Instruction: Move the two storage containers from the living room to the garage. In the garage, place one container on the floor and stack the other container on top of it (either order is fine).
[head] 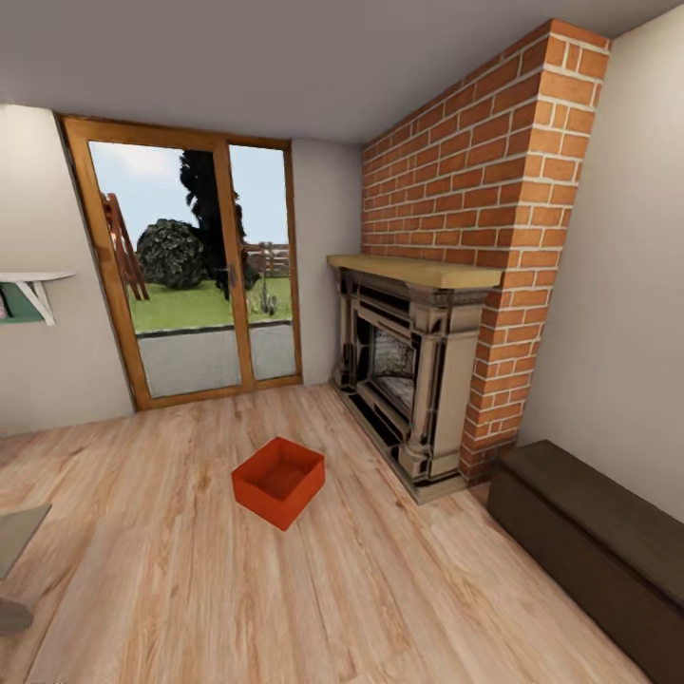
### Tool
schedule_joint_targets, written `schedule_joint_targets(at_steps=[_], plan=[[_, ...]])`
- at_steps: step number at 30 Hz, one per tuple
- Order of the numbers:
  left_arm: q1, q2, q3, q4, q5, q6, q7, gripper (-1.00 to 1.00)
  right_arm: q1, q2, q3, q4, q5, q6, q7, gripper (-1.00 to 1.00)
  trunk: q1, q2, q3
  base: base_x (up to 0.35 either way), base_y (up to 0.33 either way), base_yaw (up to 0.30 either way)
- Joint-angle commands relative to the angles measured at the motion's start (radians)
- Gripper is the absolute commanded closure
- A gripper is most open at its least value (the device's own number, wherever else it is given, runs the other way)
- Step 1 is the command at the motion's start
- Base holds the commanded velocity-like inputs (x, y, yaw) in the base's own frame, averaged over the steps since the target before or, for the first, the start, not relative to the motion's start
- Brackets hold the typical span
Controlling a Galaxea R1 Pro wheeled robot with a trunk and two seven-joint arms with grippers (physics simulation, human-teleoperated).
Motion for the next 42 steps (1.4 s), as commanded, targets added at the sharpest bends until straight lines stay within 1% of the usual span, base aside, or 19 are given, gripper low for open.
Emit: schedule_joint_targets(at_steps=[1,4,8,13,34,42], plan=[[-0.001,0.0,0.005,0.001,0.001,-0.003,0.001,-1.0,-0.001,0.0,0.008,0.002,-0.005,-0.003,-0.001,-1.0,0.001,-0.001,-0.001,0.321,0.0,0.275],[-0.001,0.0,0.005,0.001,0.001,-0.003,0.001,-1.0,-0.001,0.002,0.008,0.002,-0.005,-0.002,-0.002,-1.0,0.001,-0.001,-0.001,0.321,0.0,0.275],[-0.001,0.0,0.005,0.001,0.001,-0.003,0.001,-1.0,-0.001,0.021,0.008,0.002,-0.006,-0.001,-0.002,-1.0,0.001,-0.001,-0.001,0.321,0.0,0.275],[-0.001,0.0,0.005,0.001,0.001,-0.003,0.001,-1.0,-0.001,0.03,0.005,0.002,-0.009,0.0,-0.002,-1.0,0.001,-0.001,-0.001,0.321,0.0,0.275],[-0.001,0.0,0.005,0.001,0.001,-0.003,0.001,-1.0,-0.001,0.03,-0.005,0.002,-0.016,0.0,-0.001,-1.0,0.001,-0.001,-0.001,0.321,0.0,0.275],[-0.001,0.0,0.005,0.001,0.001,-0.003,0.001,-1.0,-0.001,0.03,-0.007,0.002,-0.017,0.0,0.001,-1.0,0.001,-0.001,-0.001,0.321,0.0,0.086]])
